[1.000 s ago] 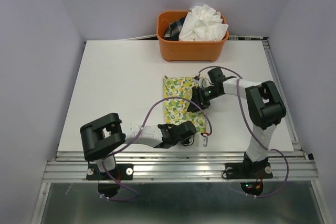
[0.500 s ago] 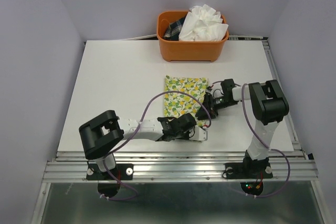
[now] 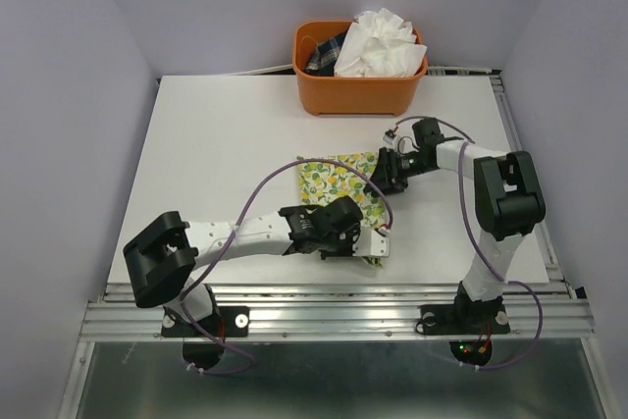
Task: Fold and stack the skirts
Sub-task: Fold the skirt
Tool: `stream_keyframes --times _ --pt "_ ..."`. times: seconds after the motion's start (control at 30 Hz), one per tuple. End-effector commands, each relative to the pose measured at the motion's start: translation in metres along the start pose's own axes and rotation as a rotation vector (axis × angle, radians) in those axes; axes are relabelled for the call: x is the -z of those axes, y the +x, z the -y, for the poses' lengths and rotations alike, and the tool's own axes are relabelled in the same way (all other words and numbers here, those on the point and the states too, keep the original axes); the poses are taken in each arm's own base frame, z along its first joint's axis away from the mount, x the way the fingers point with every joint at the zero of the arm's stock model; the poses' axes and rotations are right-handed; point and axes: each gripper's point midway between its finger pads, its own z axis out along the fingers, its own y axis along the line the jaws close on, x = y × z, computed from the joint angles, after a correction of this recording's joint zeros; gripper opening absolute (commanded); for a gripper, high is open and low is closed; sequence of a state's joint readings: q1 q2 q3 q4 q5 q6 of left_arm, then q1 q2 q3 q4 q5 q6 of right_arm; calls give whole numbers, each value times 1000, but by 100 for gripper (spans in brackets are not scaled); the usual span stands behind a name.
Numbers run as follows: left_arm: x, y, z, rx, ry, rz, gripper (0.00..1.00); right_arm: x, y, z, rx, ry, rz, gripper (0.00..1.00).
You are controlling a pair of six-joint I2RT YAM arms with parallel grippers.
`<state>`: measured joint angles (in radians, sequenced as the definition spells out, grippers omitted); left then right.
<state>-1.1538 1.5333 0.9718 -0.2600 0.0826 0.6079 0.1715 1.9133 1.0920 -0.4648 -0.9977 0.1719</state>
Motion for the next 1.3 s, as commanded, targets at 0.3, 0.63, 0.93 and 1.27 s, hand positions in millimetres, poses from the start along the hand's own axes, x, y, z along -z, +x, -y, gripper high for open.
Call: stream_keyframes --times 0.3,0.63,0.93,1.27 --pt "40 -39 23 56 175 101 0 -4 -133 -30 408 108 233 59" --pt "48 -47 31 89 251 105 0 -53 -94 0 504 145 95 56" --pt "52 -53 -27 220 225 117 0 -76 -26 10 495 98 -61 49" --pt "26 -22 -96 312 126 52 0 -81 2 10 460 55 -110 47"
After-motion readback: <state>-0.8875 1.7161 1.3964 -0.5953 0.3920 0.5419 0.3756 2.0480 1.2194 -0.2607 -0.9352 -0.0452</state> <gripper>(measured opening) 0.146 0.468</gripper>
